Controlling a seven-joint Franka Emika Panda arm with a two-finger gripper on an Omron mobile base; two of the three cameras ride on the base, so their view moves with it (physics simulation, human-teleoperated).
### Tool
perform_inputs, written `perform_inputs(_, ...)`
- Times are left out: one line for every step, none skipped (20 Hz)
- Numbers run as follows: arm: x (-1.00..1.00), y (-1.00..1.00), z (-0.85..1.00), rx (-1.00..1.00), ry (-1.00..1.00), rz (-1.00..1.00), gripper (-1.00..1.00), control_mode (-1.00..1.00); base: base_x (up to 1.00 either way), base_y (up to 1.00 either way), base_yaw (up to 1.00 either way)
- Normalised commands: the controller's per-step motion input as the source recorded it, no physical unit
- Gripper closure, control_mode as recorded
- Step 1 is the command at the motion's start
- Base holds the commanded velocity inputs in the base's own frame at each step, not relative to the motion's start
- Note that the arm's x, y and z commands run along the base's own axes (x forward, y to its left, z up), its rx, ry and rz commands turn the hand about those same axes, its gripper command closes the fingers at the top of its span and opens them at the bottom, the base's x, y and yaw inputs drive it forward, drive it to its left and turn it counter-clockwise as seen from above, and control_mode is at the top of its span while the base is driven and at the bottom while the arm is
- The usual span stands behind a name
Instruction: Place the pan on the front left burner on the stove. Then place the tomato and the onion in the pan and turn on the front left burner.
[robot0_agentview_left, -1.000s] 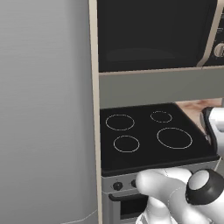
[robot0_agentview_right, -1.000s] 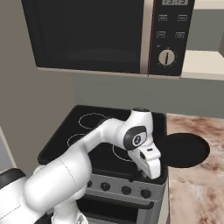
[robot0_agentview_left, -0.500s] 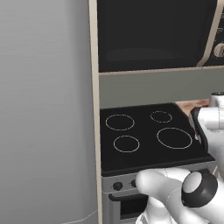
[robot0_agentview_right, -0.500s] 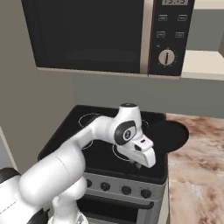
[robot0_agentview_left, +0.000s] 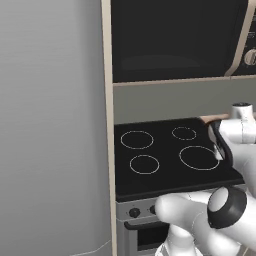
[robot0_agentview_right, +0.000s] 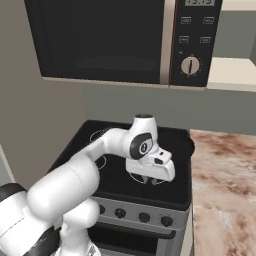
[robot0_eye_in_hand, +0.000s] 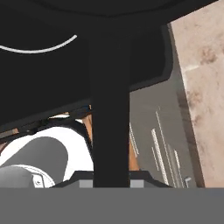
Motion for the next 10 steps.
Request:
perform_inputs(0.27, 0.16, 0.0, 0.1, 0.03, 0.34, 1.0, -1.0, 0.0, 0.0, 0.0)
perform_inputs(0.27, 0.13, 0.0, 0.11, 0.03, 0.34, 1.0, -1.0, 0.0, 0.0, 0.0)
perform_inputs(0.26, 0.16, 0.0, 0.1, 0.02, 0.34, 1.0, -1.0, 0.0, 0.0, 0.0)
perform_inputs(0.26, 0.16, 0.0, 0.09, 0.02, 0.34, 1.0, -1.0, 0.0, 0.0, 0.0)
perform_inputs(0.26, 0.17, 0.0, 0.09, 0.03, 0.34, 1.0, -1.0, 0.0, 0.0, 0.0)
perform_inputs(0.25, 0.19, 0.0, 0.09, 0.03, 0.34, 1.0, -1.0, 0.0, 0.0, 0.0)
perform_inputs(0.21, 0.19, 0.0, 0.08, 0.02, 0.34, 1.0, -1.0, 0.0, 0.0, 0.0)
perform_inputs(0.2, 0.2, 0.0, 0.08, 0.02, 0.34, 1.0, -1.0, 0.0, 0.0, 0.0)
perform_inputs(0.19, 0.19, 0.0, 0.08, 0.01, 0.34, 1.0, -1.0, 0.0, 0.0, 0.0)
perform_inputs(0.16, 0.21, 0.0, 0.07, 0.0, 0.34, 1.0, -1.0, 0.0, 0.0, 0.0)
